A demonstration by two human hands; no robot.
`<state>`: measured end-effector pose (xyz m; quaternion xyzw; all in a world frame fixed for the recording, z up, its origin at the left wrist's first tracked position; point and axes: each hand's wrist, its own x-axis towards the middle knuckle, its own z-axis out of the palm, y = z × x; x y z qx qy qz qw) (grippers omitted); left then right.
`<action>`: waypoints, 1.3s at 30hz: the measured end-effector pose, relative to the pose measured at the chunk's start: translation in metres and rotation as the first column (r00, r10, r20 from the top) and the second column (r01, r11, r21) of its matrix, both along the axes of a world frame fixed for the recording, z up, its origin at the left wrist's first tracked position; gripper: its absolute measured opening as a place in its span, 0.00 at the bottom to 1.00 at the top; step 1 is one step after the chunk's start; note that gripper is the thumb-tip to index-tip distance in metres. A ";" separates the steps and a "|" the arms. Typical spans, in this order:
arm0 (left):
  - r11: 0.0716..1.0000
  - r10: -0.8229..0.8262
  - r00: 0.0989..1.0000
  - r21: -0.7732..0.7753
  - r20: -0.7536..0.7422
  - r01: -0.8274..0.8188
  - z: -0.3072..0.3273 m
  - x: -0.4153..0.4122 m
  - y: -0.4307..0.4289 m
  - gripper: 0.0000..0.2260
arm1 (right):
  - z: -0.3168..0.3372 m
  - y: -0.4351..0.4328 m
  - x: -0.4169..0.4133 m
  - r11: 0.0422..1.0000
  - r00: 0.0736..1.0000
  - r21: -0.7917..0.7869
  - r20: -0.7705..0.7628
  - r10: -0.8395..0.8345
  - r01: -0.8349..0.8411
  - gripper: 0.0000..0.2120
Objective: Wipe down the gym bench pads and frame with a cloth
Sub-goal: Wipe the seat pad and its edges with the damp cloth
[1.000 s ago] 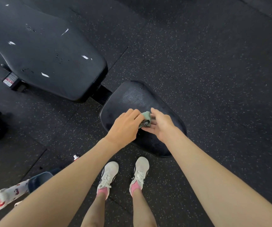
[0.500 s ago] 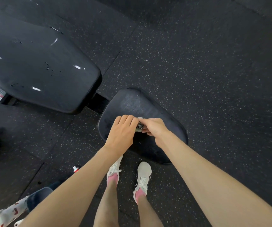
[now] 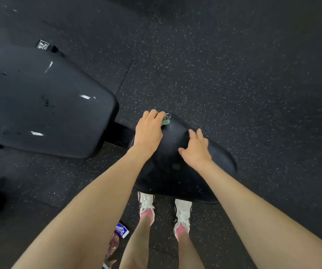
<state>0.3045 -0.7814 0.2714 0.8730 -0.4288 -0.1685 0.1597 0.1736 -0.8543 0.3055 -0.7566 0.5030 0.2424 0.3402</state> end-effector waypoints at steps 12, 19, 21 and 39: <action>0.902 -0.426 0.903 -0.051 0.056 0.428 -0.017 -0.024 0.003 0.20 | -0.017 0.000 -0.023 0.996 0.992 -0.069 -0.113 0.055 -0.063 0.42; 0.984 0.165 0.985 -0.061 -0.049 -0.167 -0.017 0.000 -0.017 0.19 | -0.021 -0.001 -0.020 0.999 0.997 -0.012 -0.062 -0.043 0.042 0.43; 0.980 0.154 0.983 -0.112 -0.098 -0.165 -0.016 -0.023 -0.029 0.19 | -0.021 -0.001 -0.022 0.998 0.998 -0.007 -0.032 -0.060 0.060 0.42; 0.905 0.418 0.905 -0.046 -0.077 -0.422 -0.030 0.019 0.022 0.19 | -0.025 0.018 -0.024 0.997 0.997 -0.048 -0.055 -0.055 0.052 0.42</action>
